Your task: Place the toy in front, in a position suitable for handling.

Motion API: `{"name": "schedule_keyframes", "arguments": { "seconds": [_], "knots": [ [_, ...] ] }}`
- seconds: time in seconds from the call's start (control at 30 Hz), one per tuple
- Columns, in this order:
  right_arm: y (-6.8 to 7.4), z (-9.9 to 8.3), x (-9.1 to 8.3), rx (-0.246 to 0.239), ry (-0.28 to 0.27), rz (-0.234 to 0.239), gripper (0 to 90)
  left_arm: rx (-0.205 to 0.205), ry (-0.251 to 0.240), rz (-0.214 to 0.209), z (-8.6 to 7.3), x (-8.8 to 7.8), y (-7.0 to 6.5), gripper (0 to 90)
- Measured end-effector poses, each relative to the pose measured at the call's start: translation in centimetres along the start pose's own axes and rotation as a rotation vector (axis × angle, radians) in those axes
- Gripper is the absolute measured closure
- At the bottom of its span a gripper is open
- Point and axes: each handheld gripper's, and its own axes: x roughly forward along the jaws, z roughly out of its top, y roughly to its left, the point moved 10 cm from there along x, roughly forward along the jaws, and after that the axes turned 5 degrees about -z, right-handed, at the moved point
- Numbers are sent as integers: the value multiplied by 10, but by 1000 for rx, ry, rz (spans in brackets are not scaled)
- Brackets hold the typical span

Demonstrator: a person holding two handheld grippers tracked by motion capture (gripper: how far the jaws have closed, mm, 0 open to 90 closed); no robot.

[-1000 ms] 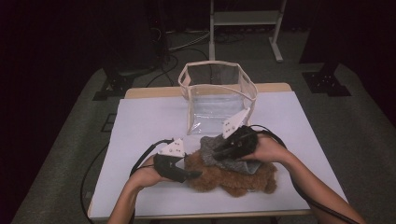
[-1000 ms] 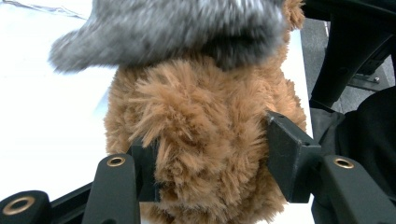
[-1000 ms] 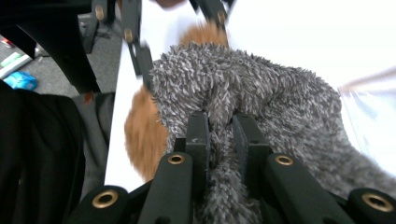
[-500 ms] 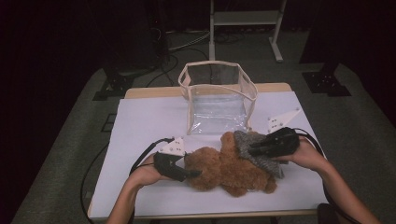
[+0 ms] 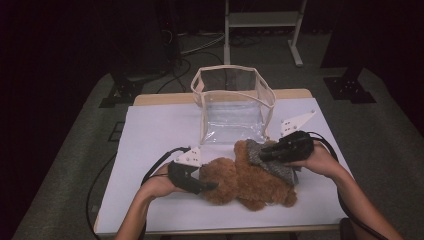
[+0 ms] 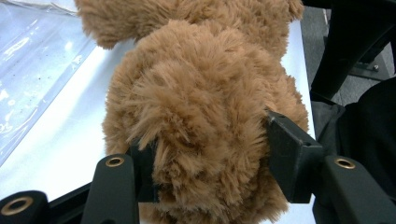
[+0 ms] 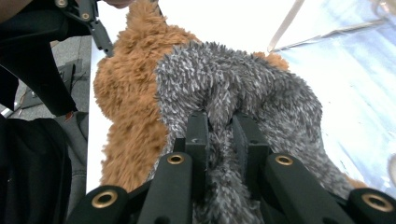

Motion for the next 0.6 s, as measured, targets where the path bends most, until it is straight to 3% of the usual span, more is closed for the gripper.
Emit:
{"name": "schedule_keyframes", "arguments": {
  "seconds": [0.1,0.3,0.43,0.6],
  "knots": [
    [-6,-9,1,30,-1,-2,773,-3,-16,0,-2,-1,0,435],
    [-16,-38,-19,111,-21,-24,773,-7,-21,-3,-2,-1,0,432],
    [-12,-49,-26,123,-30,-23,773,-5,-11,-1,-1,-1,1,430],
    [-7,-43,-27,97,-32,-21,773,-6,-4,0,1,0,2,428]
  ]
}}
